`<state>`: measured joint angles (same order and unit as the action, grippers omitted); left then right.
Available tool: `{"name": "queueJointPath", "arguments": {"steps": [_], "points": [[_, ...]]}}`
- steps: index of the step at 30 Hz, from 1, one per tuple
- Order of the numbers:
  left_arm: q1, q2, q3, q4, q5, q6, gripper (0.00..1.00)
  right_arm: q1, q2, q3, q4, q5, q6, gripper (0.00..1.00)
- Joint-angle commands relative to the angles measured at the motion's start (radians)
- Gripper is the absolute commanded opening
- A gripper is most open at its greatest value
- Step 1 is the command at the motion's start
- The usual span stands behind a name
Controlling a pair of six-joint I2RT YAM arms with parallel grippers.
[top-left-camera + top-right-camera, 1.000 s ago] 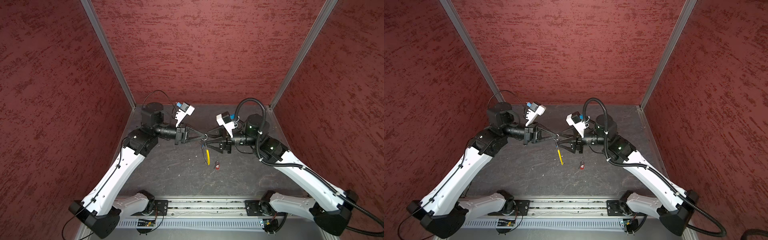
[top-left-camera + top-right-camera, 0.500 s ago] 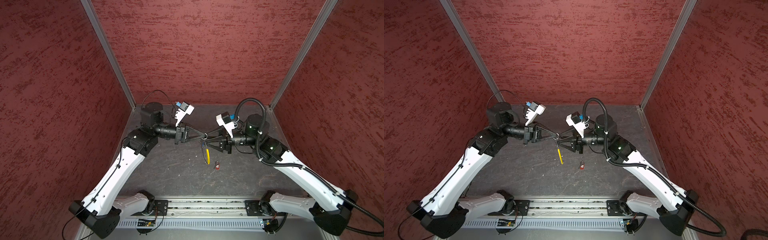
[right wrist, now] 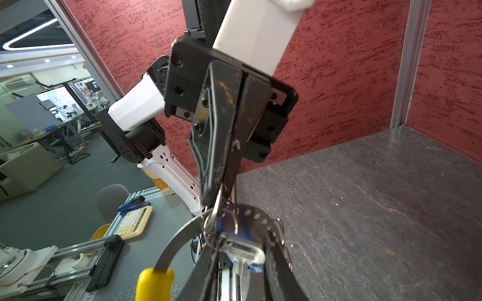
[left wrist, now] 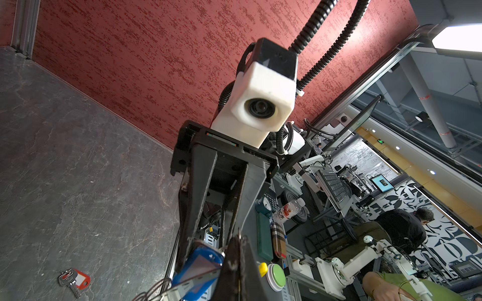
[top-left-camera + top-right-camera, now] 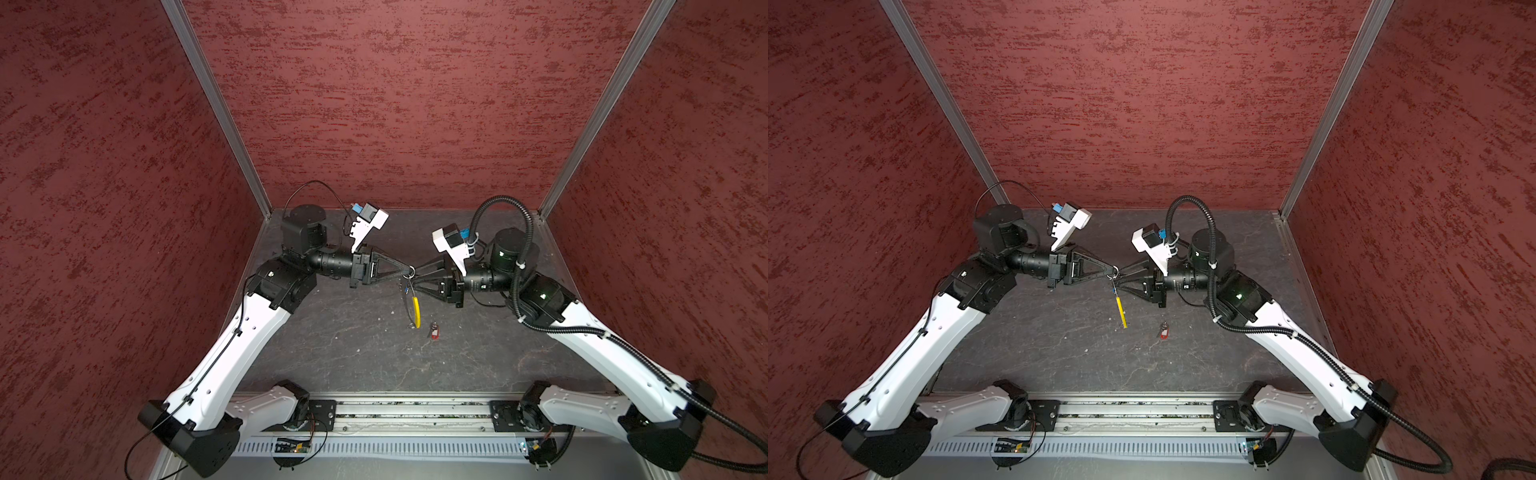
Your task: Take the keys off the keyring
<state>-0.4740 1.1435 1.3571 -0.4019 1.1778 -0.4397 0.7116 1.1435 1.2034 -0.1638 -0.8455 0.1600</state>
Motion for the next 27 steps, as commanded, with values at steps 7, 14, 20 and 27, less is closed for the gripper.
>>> {"name": "queueJointPath", "arguments": {"steps": [7, 14, 20, 27], "points": [[0.016, -0.024, -0.012, 0.041, -0.004, -0.02, 0.0, 0.005, -0.007, 0.024, 0.041, -0.032, 0.006, 0.16], [0.022, -0.045, -0.051, 0.132, -0.024, -0.073, 0.0, 0.022, 0.008, 0.027, 0.047, -0.033, 0.007, 0.15], [0.027, -0.09, -0.136, 0.32, -0.05, -0.159, 0.0, 0.051, 0.031, 0.03, 0.079, -0.023, 0.013, 0.14], [0.027, -0.11, -0.228, 0.549, -0.066, -0.268, 0.0, 0.079, 0.059, 0.036, 0.12, 0.003, 0.021, 0.13]]}}
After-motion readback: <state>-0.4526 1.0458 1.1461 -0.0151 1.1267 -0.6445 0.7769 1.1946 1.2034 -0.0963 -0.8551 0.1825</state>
